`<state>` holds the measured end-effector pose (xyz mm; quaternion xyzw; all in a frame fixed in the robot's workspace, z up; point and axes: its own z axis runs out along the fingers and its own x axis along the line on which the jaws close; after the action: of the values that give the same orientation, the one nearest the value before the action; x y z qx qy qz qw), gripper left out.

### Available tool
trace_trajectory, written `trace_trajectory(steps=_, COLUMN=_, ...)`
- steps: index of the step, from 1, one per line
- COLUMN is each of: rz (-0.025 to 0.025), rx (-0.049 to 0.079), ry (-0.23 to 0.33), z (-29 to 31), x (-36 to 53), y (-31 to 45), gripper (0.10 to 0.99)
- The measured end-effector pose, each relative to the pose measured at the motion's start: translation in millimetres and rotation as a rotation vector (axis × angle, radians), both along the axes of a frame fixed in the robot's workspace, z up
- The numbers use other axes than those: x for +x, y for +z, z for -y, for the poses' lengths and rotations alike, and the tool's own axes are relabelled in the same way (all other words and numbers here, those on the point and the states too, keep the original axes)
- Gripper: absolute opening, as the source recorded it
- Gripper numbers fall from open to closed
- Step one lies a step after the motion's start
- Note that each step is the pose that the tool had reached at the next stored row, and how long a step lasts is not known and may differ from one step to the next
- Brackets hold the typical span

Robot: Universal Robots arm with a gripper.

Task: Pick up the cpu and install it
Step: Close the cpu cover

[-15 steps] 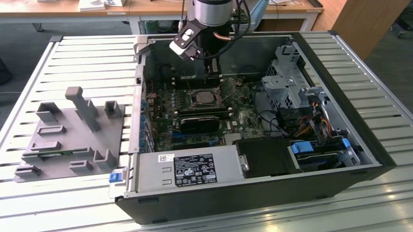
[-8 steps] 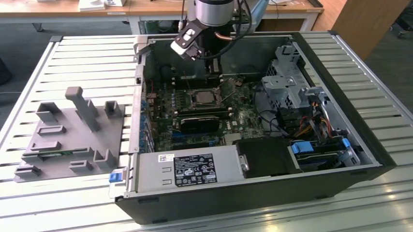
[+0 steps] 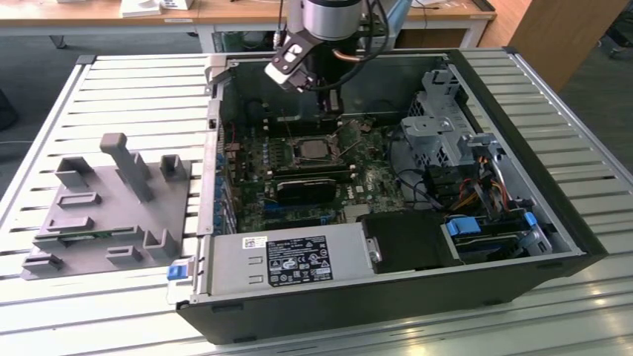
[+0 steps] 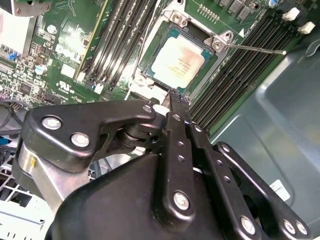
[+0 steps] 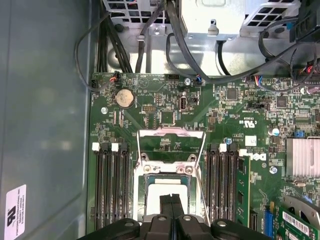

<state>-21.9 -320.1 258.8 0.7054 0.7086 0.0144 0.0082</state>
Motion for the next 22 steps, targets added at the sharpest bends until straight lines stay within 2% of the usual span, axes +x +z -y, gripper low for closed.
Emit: trace_trajectory(steps=22, rz=0.0000, rx=0.000, ry=0.000, z=0.0, x=12.7, y=0.0, gripper=0.106)
